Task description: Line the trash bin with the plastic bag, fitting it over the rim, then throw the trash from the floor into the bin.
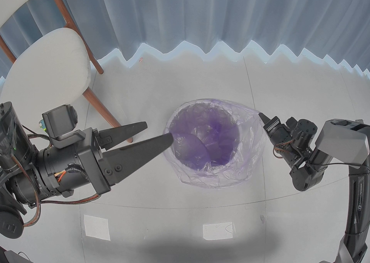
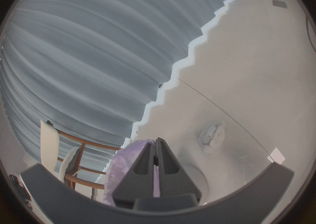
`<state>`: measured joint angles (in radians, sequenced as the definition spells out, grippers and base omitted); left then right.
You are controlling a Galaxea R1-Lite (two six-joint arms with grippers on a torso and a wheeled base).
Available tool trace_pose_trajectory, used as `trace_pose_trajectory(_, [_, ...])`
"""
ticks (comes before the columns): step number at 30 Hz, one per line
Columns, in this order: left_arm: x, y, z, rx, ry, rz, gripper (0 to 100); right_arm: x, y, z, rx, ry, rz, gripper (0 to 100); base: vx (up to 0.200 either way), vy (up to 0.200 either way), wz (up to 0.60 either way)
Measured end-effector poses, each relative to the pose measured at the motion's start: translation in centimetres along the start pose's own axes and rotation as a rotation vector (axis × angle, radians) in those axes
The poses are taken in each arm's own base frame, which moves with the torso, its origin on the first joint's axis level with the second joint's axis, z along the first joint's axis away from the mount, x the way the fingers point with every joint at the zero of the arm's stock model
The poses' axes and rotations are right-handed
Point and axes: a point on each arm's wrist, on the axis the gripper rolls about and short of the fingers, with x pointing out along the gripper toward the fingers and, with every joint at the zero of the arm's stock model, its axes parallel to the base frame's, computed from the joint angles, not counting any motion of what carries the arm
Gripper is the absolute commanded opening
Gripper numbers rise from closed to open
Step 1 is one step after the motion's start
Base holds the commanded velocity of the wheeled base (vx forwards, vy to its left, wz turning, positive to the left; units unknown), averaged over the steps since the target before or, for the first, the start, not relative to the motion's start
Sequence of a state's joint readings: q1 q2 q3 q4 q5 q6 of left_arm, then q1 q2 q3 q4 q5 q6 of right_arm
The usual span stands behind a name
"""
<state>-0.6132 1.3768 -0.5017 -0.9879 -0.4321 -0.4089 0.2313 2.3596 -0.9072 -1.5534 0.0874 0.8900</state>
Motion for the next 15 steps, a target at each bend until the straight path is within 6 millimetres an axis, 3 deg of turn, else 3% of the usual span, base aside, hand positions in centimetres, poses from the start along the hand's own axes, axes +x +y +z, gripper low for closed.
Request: trace_pose_trajectory(15, [0.1, -0.6, -0.7, -0.010, 0.027, -0.030, 100, 1.3, -7.2, -5.1, -0.034, 0.078, -0.119, 0, 0.000, 0.000, 0.00])
